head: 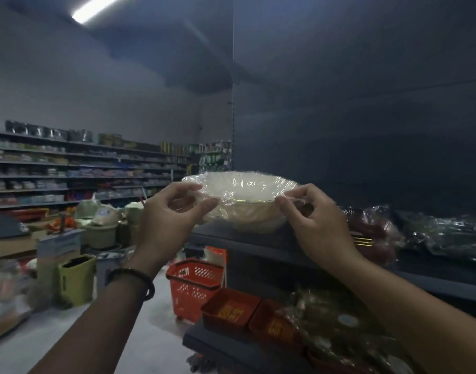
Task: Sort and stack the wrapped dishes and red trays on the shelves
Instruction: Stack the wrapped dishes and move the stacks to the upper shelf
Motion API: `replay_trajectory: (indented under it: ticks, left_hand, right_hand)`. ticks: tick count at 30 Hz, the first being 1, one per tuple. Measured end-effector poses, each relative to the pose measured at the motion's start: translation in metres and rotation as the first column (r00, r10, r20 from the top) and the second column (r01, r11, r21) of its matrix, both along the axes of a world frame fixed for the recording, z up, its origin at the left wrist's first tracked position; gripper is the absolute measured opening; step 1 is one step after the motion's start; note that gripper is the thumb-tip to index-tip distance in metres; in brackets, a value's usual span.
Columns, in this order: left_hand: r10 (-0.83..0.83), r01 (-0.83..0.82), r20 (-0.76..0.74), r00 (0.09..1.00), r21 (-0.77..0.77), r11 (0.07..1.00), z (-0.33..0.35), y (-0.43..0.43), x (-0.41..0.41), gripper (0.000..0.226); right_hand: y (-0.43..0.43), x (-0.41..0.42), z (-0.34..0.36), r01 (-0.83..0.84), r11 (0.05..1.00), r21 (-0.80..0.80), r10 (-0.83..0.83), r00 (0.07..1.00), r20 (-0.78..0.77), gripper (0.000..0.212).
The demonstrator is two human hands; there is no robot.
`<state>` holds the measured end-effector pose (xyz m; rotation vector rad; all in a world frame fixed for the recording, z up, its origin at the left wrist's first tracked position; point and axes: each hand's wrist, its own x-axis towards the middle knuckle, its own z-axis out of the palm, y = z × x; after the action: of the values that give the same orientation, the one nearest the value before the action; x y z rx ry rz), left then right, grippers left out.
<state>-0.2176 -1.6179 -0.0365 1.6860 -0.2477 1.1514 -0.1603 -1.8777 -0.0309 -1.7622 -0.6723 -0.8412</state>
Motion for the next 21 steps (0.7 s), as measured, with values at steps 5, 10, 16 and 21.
replay_trajectory:
  ticks: [5, 10, 16, 21]
  left_hand:
    - [-0.024, 0.024, 0.021, 0.999, 0.007, 1.000, 0.026, 0.001, 0.069, 0.047]
    - [-0.023, 0.023, 0.020, 1.000, 0.018, 1.000, 0.045, 0.007, 0.143, 0.047]
    - [0.077, -0.062, -0.114, 0.990, 0.130, 0.990, 0.044, 0.014, 0.213, 0.057]
    - [0.201, -0.144, -0.184, 0.962, 0.285, 0.948, 0.042, 0.019, 0.248, 0.050]
  right_hand:
    - [0.002, 0.054, 0.039, 0.089, 0.996, -0.008, -0.089, 0.996, -0.005, 0.028]
    - [0.008, 0.110, 0.067, 0.133, 0.987, -0.096, -0.139, 0.989, -0.057, 0.030]
    - [0.016, 0.174, 0.074, 0.206, 0.963, -0.175, -0.232, 0.961, -0.148, 0.035]
    - [0.026, 0.209, 0.077, 0.223, 0.911, -0.347, -0.306, 0.930, -0.204, 0.035]
